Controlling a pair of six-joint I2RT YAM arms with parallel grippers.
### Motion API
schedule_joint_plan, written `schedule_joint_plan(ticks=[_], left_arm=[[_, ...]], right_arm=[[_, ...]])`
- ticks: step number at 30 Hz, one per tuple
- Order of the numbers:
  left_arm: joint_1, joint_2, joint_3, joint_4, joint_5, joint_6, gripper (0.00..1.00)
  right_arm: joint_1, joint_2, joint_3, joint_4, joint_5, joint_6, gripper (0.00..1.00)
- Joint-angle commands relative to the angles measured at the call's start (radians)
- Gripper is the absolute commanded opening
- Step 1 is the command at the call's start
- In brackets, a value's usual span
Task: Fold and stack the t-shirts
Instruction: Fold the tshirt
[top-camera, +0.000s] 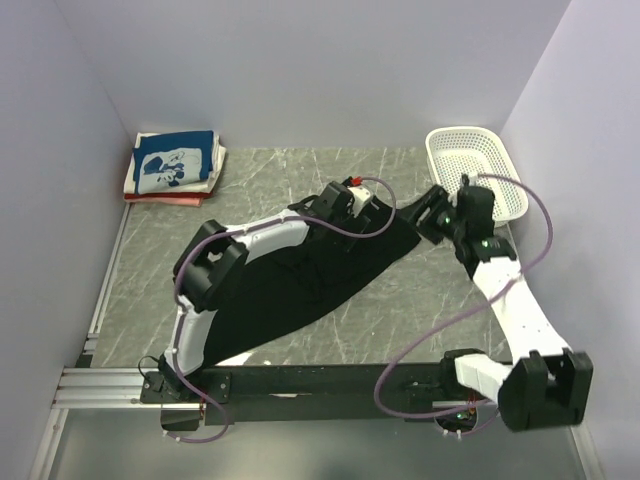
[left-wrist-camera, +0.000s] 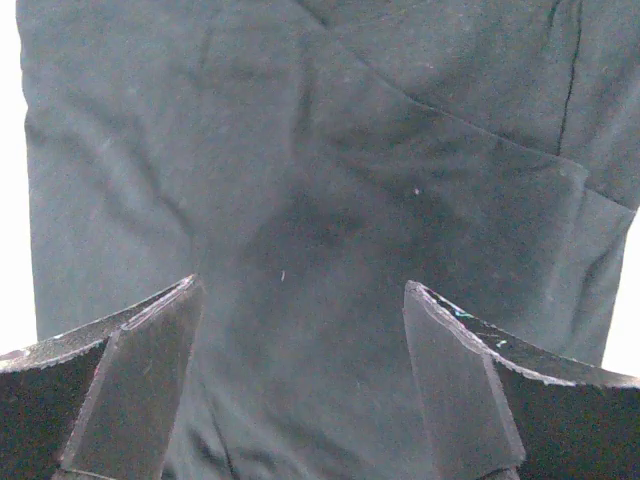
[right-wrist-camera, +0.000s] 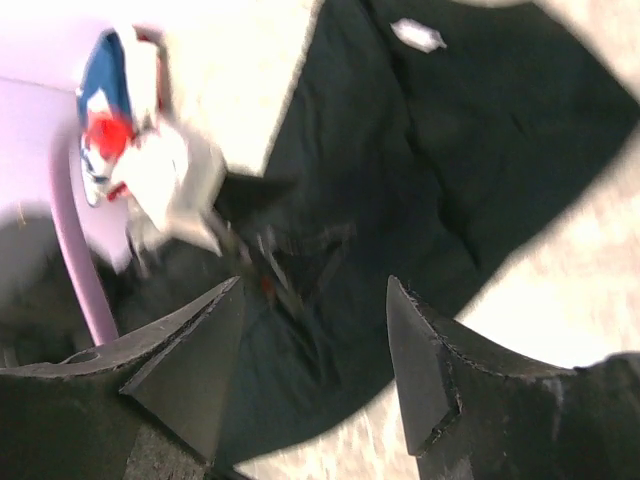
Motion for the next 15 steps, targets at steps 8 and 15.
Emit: schedule_joint_plan(ticks=[8, 15], left_arm=[[0.028, 0.173, 0.164, -0.012, 0.241, 0.099, 0.86], [0.028, 0.365, 0.37, -0.147, 0.125, 0.03, 0.83]], right_arm=[[-0.002, -0.316, -0.195, -0.021, 0.012, -0.01, 0.68], [-0.002, -0.291, -0.164, -0.044, -0.031, -0.037, 0.68]])
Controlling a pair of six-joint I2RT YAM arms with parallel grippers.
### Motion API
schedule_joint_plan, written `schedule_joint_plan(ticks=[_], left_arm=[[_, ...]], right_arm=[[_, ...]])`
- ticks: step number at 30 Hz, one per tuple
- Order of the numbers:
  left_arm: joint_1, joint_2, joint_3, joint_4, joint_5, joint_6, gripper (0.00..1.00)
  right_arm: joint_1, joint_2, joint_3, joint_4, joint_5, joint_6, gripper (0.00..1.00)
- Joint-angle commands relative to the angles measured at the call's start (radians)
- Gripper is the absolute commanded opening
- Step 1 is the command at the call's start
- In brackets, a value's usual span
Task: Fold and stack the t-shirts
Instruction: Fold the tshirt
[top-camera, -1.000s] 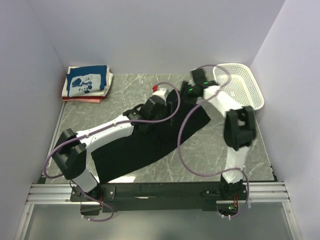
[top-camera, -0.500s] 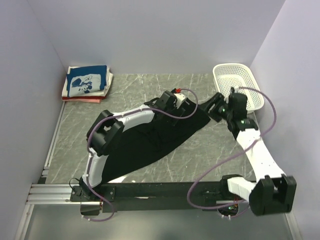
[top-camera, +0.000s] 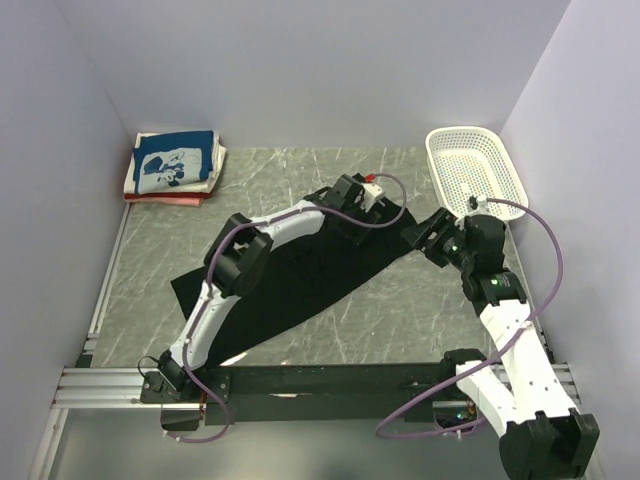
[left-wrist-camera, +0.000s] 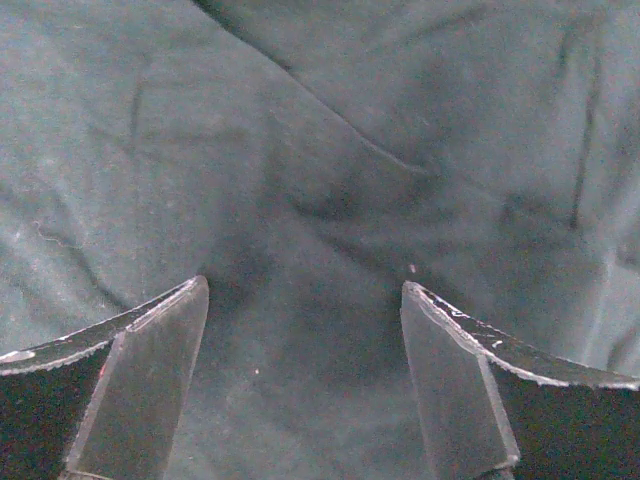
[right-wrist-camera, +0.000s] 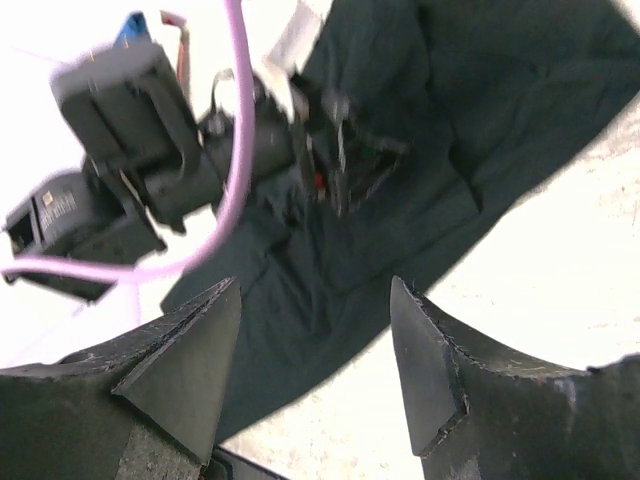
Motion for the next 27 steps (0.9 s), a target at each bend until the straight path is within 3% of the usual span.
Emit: schedule_joint_plan(ticks=[1, 4, 8, 10, 15, 19, 23, 27], left_arm=[[-0.002, 0.129, 0.138, -0.151, -0.101, -0.071, 0.83], [0.026, 0.224, 0.291, -0.225, -0.237, -0.184, 0.84], [0.131, 0.309, 0.466, -0.345, -0.278, -0.429, 0.84], [0.22, 0.285, 0.43, -0.316, -0.242, -0.575, 0.83], [0.38, 0.191, 0.25, -0.17, -0.189, -0.775, 0.83], [0.414, 0.177, 0.236, -0.133, -0.155, -0.803, 0.84], [0.418, 0.221, 0.345, -0.196, -0.148, -0.79, 0.84], [0.423, 0.18, 0.27, -0.129, -0.131, -0.809, 0.84]], right_arm=[[-0.002, 0.021, 0.026, -0.005, -0.032, -0.031, 0.68], [-0.002, 0.05, 0.04, 0.015, -0.043, -0.035, 0.68], [-0.002, 0.145, 0.077, 0.024, -0.076, -0.055, 0.68], [0.002, 0.182, 0.087, 0.032, -0.087, -0.063, 0.68], [0.083, 0.334, 0.138, 0.014, -0.055, -0.118, 0.68], [0.292, 0.466, 0.181, -0.007, 0.069, -0.102, 0.68], [0.475, 0.559, 0.143, 0.124, 0.106, -0.019, 0.68], [0.747, 0.719, 0.221, 0.142, 0.195, 0.035, 0.67]])
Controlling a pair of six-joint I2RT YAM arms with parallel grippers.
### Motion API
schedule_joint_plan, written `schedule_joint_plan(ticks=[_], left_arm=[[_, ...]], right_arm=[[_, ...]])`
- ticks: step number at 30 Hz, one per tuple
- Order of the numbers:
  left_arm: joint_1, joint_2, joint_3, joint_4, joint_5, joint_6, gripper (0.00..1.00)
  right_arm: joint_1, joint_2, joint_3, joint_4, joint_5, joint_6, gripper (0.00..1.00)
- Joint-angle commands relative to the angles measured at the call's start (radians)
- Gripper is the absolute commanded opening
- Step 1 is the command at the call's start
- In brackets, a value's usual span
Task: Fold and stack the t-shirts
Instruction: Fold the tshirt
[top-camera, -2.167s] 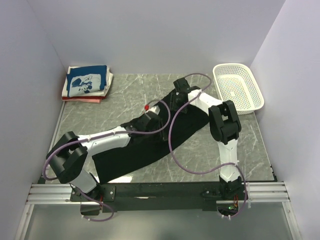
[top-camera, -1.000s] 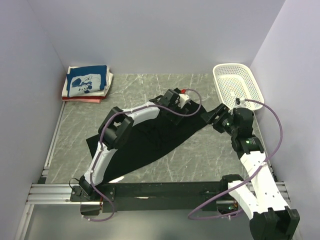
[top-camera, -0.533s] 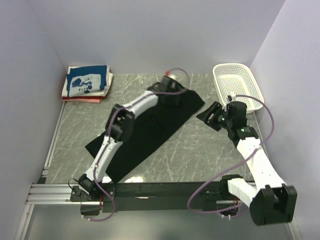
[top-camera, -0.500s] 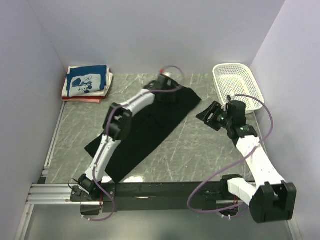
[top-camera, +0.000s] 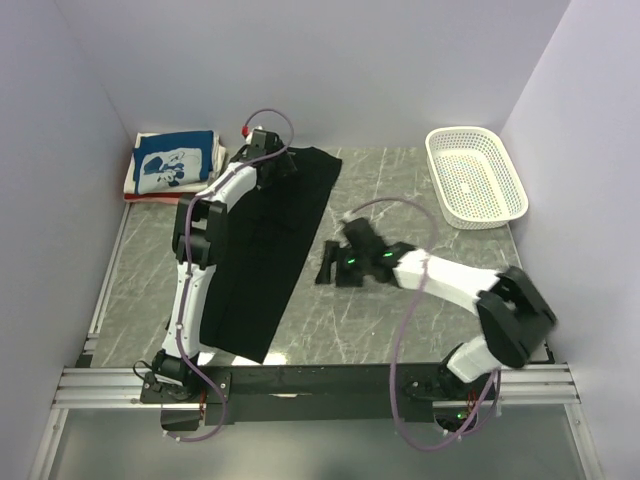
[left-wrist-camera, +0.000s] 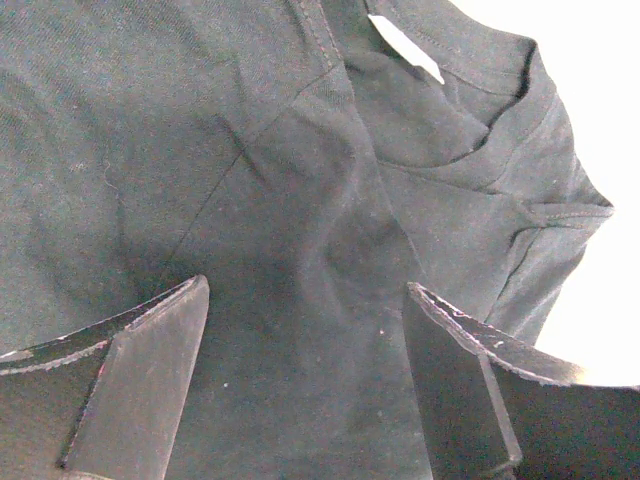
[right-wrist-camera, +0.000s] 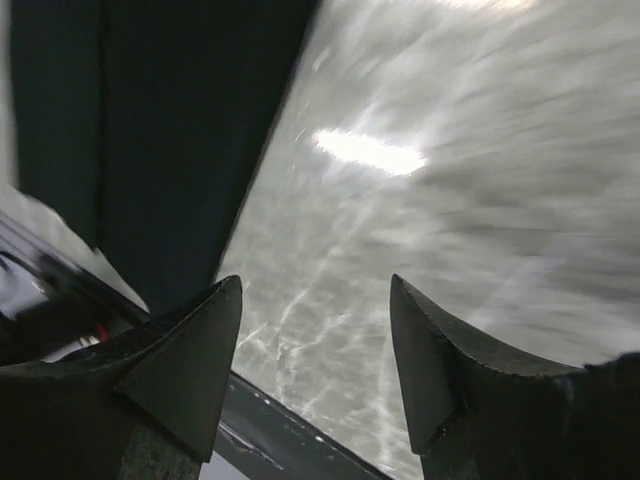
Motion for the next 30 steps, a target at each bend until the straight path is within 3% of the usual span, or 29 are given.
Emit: schedule_joint_plan(ticks=[1, 11, 15, 20, 23, 25, 26, 30], left_arm=[[-0.034, 0.007, -0.049, -0.049, 0.048, -0.035, 0.84], [-0.034, -0.102, -0.114, 0.096, 0.193, 0.065, 0.91], [-0.034, -0.167, -0.125, 0.123, 0.22, 0.08, 0.92], [-0.034, -0.263, -0.166, 0.18, 0.234, 0.082, 0.93], [-0.034, -0.301, -0.145, 0.166, 0.239, 0.09, 0.93], [-0.034, -0.322, -0.135, 0.155, 0.236, 0.097, 0.93], [-0.034, -0.345, -0.138, 0.151, 0.236, 0.099, 0.93], [-0.032, -0.404, -0.161, 0.126, 0.239, 0.094, 0.92]], right_arm=[[0.179, 0.152, 0.11, 0.059, 0.109, 0.067, 0.67], [0.403, 0.357, 0.23, 0.114, 0.177, 0.184, 0.63], [0.431, 0.395, 0.239, 0.121, 0.176, 0.227, 0.54], [0.434, 0.437, 0.267, 0.098, 0.206, 0.231, 0.52], [0.434, 0.469, 0.289, 0.078, 0.212, 0.225, 0.45], [0.432, 0.481, 0.295, 0.07, 0.212, 0.216, 0.28], [0.431, 0.483, 0.295, 0.05, 0.212, 0.211, 0.13], [0.399, 0.44, 0.235, 0.024, 0.232, 0.19, 0.03]])
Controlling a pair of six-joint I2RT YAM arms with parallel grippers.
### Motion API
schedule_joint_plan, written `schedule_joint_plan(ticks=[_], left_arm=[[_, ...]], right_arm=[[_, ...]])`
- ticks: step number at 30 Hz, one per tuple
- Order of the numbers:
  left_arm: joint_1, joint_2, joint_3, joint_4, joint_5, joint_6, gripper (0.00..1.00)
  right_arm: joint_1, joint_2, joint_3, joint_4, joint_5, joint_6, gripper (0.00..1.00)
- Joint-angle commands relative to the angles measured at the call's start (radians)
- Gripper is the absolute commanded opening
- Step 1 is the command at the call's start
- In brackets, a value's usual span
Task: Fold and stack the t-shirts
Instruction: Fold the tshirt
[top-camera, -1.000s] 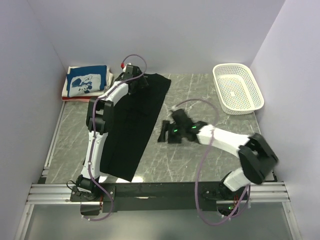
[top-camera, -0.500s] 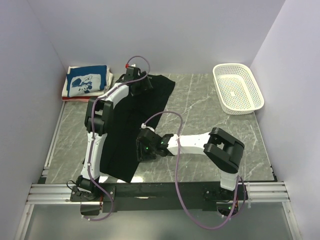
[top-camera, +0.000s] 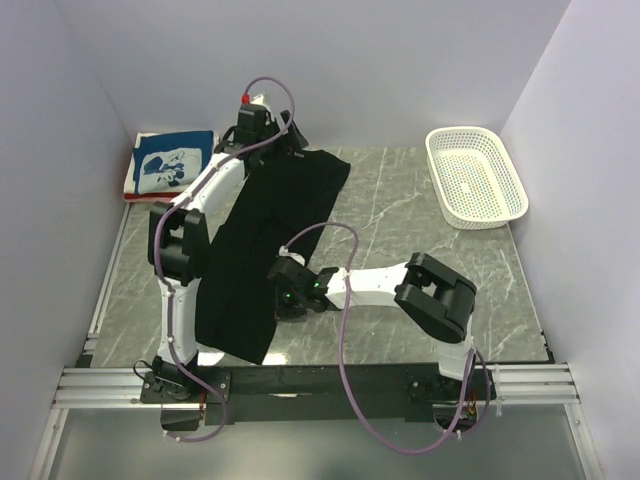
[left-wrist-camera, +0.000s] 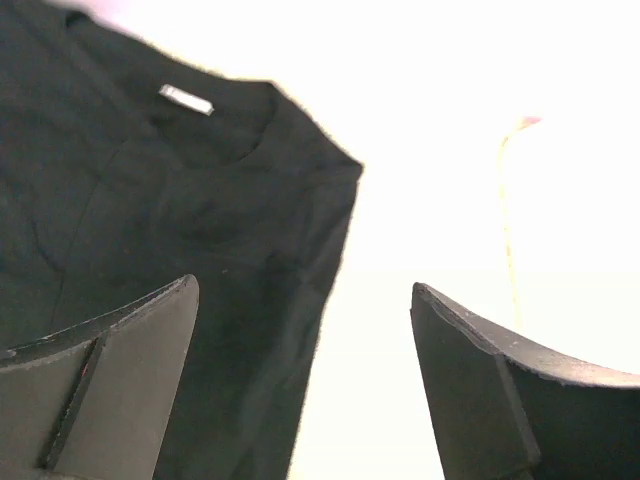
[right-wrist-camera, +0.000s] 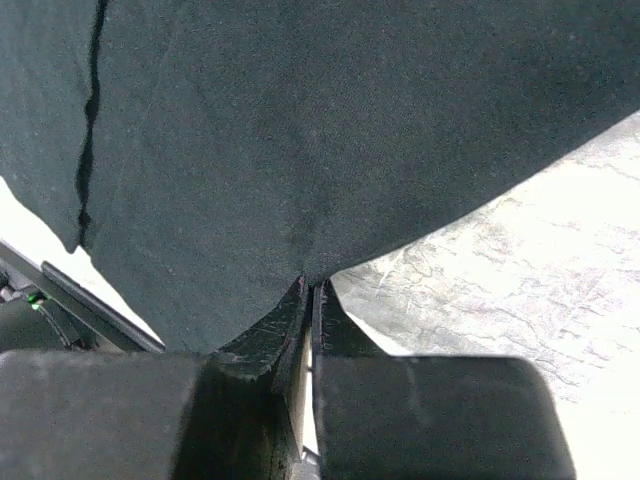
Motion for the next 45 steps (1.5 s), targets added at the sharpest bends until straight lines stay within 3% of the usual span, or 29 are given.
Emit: schedule_joint_plan(ticks=[1, 7, 11, 20, 22, 25, 26, 29, 32, 34, 37, 43, 45], left_arm=[[-0.003, -0.102, 0.004, 0.0, 0.021, 0.017, 0.92], [-0.006, -0.254, -0.185, 0.024, 0.034, -0.032, 0.92], [-0.026, -0.427, -0.453, 0.087, 0.035, -0.075, 0.92], [-0.059, -0.824, -0.975, 0.101, -0.092, -0.17, 0.91], [-0.071, -0.886, -1.063, 0.077, -0.12, -0.177, 0.9], [-0.095, -0.978, -1.114, -0.038, -0.15, -0.163, 0.89], [-0.108, -1.022, -1.126, -0.092, -0.198, -0.166, 0.88], [-0.135, -1.114, -1.187, -0.15, -0.229, -0.177, 0.81], [-0.166, -1.167, -1.223, -0.161, -0.242, -0.17, 0.72], [-0.175, -1.162, -1.217, -0.129, -0.217, -0.152, 0.63], [-0.21, -1.086, -1.166, -0.077, -0.164, -0.111, 0.59], [-0.315, -0.75, -1.007, 0.012, -0.134, -0.062, 0.52], [-0.344, -0.673, -0.939, 0.031, -0.126, -0.054, 0.45]], right_arm=[[-0.059, -0.063, -0.101, -0.06, 0.046, -0.026, 0.01], [-0.192, -0.299, -0.399, -0.017, 0.013, -0.056, 0.0], [-0.266, -0.421, -0.522, -0.029, -0.01, -0.077, 0.0], [-0.279, -0.669, -0.711, -0.076, -0.09, -0.077, 0.01], [-0.279, -0.749, -0.743, -0.092, -0.104, -0.071, 0.05], [-0.277, -0.832, -0.732, -0.162, -0.099, -0.08, 0.2], [-0.277, -0.853, -0.729, -0.19, -0.096, -0.08, 0.31], [-0.277, -0.941, -0.716, -0.245, -0.095, -0.068, 0.48], [-0.275, -1.007, -0.687, -0.261, -0.081, -0.059, 0.47], [-0.277, -0.997, -0.642, -0.258, -0.04, -0.063, 0.46], [-0.279, -0.938, -0.571, -0.262, -0.029, -0.074, 0.45], [-0.248, -0.918, -0.584, -0.196, -0.049, -0.037, 0.43], [-0.245, -0.921, -0.605, -0.187, -0.049, -0.025, 0.43]])
